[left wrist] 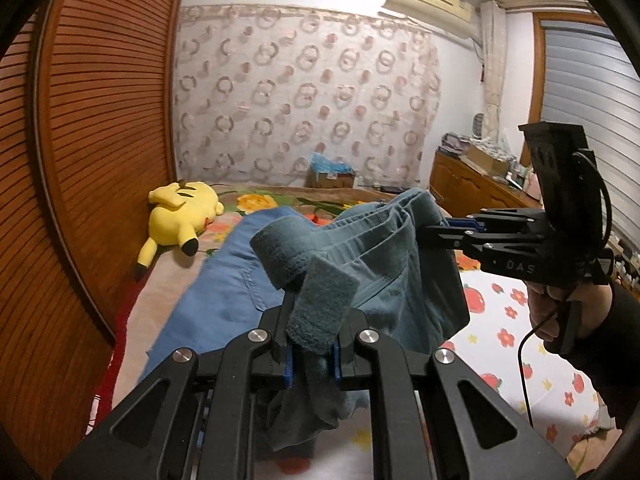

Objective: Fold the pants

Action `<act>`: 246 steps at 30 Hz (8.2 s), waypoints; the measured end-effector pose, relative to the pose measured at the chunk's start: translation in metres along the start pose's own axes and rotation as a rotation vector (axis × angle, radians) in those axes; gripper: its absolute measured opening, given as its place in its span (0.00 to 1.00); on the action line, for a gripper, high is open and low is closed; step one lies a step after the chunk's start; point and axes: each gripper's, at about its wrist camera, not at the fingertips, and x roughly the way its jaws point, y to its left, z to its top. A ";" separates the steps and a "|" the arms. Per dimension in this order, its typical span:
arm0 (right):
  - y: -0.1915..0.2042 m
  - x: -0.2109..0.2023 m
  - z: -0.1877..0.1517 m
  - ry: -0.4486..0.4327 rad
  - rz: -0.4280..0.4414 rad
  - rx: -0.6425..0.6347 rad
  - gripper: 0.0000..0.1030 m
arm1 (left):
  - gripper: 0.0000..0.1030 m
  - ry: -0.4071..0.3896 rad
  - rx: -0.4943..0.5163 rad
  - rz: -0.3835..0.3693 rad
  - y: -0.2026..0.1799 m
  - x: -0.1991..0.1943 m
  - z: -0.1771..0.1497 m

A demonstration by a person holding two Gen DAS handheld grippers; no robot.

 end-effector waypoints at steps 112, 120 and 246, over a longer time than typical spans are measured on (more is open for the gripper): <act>0.074 -0.104 -0.083 -0.104 -0.078 0.114 0.54 | 0.76 -0.056 0.052 0.132 -0.038 -0.078 -0.040; 0.092 -0.141 -0.099 -0.150 -0.105 0.121 0.56 | 0.76 -0.098 0.074 0.114 -0.058 -0.100 -0.040; 0.183 -0.236 -0.172 -0.187 -0.493 0.342 0.77 | 0.76 -0.033 0.097 -0.001 -0.178 -0.103 -0.106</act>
